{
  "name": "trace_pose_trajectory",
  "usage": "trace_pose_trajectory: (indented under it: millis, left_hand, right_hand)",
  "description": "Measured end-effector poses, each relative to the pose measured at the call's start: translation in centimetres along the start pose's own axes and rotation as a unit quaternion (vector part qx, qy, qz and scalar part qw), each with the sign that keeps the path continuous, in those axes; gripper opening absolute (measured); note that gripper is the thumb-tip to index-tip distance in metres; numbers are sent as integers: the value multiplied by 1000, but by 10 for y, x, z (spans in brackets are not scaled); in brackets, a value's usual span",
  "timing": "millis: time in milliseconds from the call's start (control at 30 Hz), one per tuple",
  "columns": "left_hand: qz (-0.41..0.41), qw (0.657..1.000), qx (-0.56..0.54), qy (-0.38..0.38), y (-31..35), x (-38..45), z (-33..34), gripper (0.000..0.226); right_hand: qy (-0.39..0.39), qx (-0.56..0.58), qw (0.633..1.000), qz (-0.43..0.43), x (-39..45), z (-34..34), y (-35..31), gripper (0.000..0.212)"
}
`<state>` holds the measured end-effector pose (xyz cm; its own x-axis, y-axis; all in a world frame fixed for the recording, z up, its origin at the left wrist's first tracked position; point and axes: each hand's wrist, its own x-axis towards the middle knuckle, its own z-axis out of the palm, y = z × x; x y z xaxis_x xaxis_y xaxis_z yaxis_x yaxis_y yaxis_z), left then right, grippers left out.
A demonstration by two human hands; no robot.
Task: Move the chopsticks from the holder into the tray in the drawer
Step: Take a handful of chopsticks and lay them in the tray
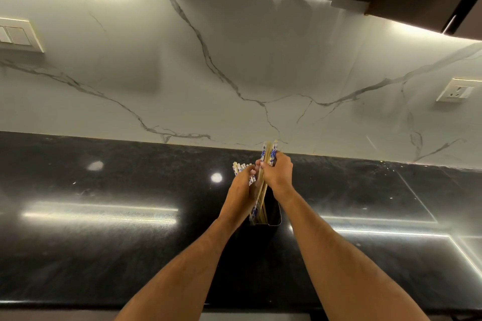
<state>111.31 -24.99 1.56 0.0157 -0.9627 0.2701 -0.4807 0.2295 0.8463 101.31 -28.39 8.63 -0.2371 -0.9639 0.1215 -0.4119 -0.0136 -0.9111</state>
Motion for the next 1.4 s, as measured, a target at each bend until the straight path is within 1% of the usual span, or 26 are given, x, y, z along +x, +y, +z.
trace_pose_trajectory:
  millis: [67, 133, 233, 300, 400, 533, 633, 733, 800, 900, 1033, 1133, 1200, 1233, 1333, 1400]
  left_hand:
    - [-28, 998, -55, -30, 10, 5, 0, 35]
    - [-50, 993, -96, -53, 18, 9, -2, 32]
    - [-111, 970, -194, -98, 34, 11, -8, 22]
    - [-124, 959, -228, -119, 43, 8, -15, 20]
    - [-114, 954, -261, -96, 50, -3, -20, 19]
    - [-111, 948, -295, -51, 56, -21, -18, 24]
    - [-110, 941, -318, -32, 58, -31, -20, 25]
    - [-114, 940, -320, -18, 62, -38, -24, 25]
    - [-119, 943, -312, -15, 64, -42, -26, 23]
    - [-124, 946, -301, -11, 67, -49, -27, 20]
    - [-121, 954, -275, 0, 69, -58, -25, 17]
    - [-127, 959, -252, 6, 72, -61, -24, 15]
    - [-147, 960, -237, 12, 73, -61, -23, 14]
    - [-158, 961, -226, 12, 73, -61, -23, 14]
    - [-192, 965, -178, -7, 69, -60, -21, 15]
    - [-215, 963, -161, -17, 69, -59, -19, 17]
  right_hand:
    - [-6, 45, 999, 13, 5, -7, -10, 22]
    - [-14, 95, 995, 29, 10, -14, -20, 21]
    - [-44, 143, 988, 39, 14, -27, -30, 23]
    - [-79, 164, 983, 41, 13, -36, -33, 27]
    - [-123, 200, 971, 42, 8, -43, -35, 27]
    - [-156, 252, 953, 54, -4, -49, -32, 19]
    - [-153, 294, 940, 84, -16, -50, -34, 20]
    - [-123, 314, 937, 94, -26, -50, -39, 17]
    - [-99, 297, 944, 102, -31, -50, -41, 16]
    - [-45, 226, 968, 103, -36, -47, -41, 13]
    - [26, 141, 986, 89, -42, -46, -38, 16]
    - [89, 61, 991, 74, -46, -46, -37, 17]
    - [120, 49, 990, 63, -49, -46, -39, 18]
    - [119, 56, 990, 57, -50, -47, -40, 18]
    - [52, 113, 991, 42, -53, -46, -45, 17]
    - [28, 142, 988, 49, -56, -46, -46, 17]
